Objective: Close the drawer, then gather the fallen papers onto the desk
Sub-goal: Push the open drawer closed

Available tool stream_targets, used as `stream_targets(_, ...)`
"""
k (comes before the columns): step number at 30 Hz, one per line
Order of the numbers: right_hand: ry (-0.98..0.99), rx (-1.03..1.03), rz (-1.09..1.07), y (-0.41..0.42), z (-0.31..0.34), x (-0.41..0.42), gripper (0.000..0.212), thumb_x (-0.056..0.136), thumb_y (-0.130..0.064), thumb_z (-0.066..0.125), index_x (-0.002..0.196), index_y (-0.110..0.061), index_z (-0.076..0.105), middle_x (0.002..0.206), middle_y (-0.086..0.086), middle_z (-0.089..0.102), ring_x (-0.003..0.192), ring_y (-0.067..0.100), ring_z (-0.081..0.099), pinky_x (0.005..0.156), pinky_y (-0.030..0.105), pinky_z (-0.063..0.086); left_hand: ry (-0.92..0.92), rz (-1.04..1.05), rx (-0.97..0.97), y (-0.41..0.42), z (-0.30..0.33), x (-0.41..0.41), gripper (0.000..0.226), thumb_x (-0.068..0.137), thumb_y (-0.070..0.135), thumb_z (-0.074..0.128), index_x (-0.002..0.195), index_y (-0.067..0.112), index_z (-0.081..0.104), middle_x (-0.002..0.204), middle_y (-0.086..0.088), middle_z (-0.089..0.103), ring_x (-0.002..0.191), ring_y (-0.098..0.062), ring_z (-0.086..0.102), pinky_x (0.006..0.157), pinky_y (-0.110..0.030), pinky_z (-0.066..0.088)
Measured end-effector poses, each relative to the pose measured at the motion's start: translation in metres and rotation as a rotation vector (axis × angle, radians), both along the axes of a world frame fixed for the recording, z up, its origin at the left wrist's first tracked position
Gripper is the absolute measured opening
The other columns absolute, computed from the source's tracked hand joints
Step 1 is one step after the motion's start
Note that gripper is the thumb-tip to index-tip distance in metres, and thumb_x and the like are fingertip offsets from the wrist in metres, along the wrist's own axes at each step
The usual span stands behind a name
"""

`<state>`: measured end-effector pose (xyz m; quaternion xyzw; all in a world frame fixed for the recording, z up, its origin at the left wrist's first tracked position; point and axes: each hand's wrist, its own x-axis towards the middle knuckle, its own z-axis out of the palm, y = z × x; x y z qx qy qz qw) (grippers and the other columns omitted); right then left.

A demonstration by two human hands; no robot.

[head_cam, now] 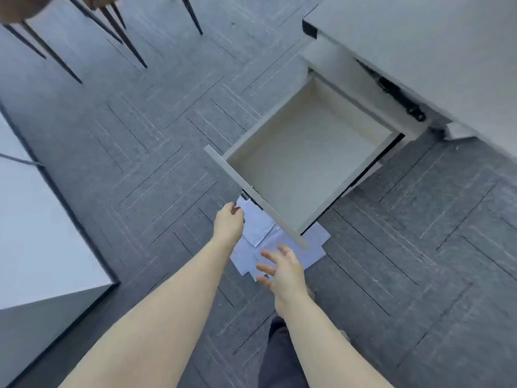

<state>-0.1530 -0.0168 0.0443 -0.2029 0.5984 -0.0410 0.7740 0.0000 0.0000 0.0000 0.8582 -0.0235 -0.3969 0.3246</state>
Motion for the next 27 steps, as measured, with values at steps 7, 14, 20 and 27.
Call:
stream_targets(7, -0.002, 0.085, -0.316, -0.026, -0.023, 0.008, 0.027, 0.100, -0.009, 0.037, 0.122, -0.018, 0.050, 0.130, 0.003, 0.059, 0.108, 0.028, 0.065, 0.080, 0.041, 0.057, -0.005, 0.182, -0.144, -0.038, -0.026, 0.012, 0.035, 0.095, 0.015, 0.048, 0.127, 0.007, 0.058, 0.110, -0.005, 0.069, 0.081, -0.021, 0.072, 0.074, -0.034, 0.056)
stream_targets(14, -0.019, 0.024, -0.412, -0.097, -0.029, 0.006, 0.027, 0.099, -0.007, 0.036, 0.110, -0.017, 0.059, 0.127, 0.005, 0.063, 0.105, 0.028, 0.066, 0.082, 0.042, 0.056, -0.102, 0.106, -0.125, -0.109, -0.032, 0.008, 0.030, 0.087, 0.011, 0.054, 0.115, 0.015, 0.065, 0.092, -0.001, 0.074, 0.080, -0.017, 0.074, 0.088, -0.042, 0.056)
stream_targets(20, -0.037, -0.038, -0.409, -0.186, -0.037, -0.003, 0.032, 0.098, -0.009, 0.037, 0.122, -0.010, 0.058, 0.119, 0.002, 0.067, 0.094, 0.021, 0.068, 0.076, 0.037, 0.055, -0.242, -0.071, -0.074, -0.199, -0.031, 0.003, 0.031, 0.085, 0.021, 0.054, 0.113, 0.019, 0.067, 0.100, -0.004, 0.076, 0.096, -0.027, 0.070, 0.088, -0.042, 0.053)
stream_targets(27, -0.085, -0.077, -0.375, -0.279, -0.042, -0.014, 0.036, 0.099, -0.010, 0.036, 0.133, -0.012, 0.049, 0.123, 0.001, 0.063, 0.095, 0.019, 0.067, 0.069, 0.032, 0.053, -0.441, -0.254, 0.033, -0.292, -0.032, -0.004, 0.027, 0.091, 0.028, 0.051, 0.104, 0.010, 0.066, 0.097, -0.013, 0.074, 0.096, -0.035, 0.065, 0.078, -0.040, 0.048)
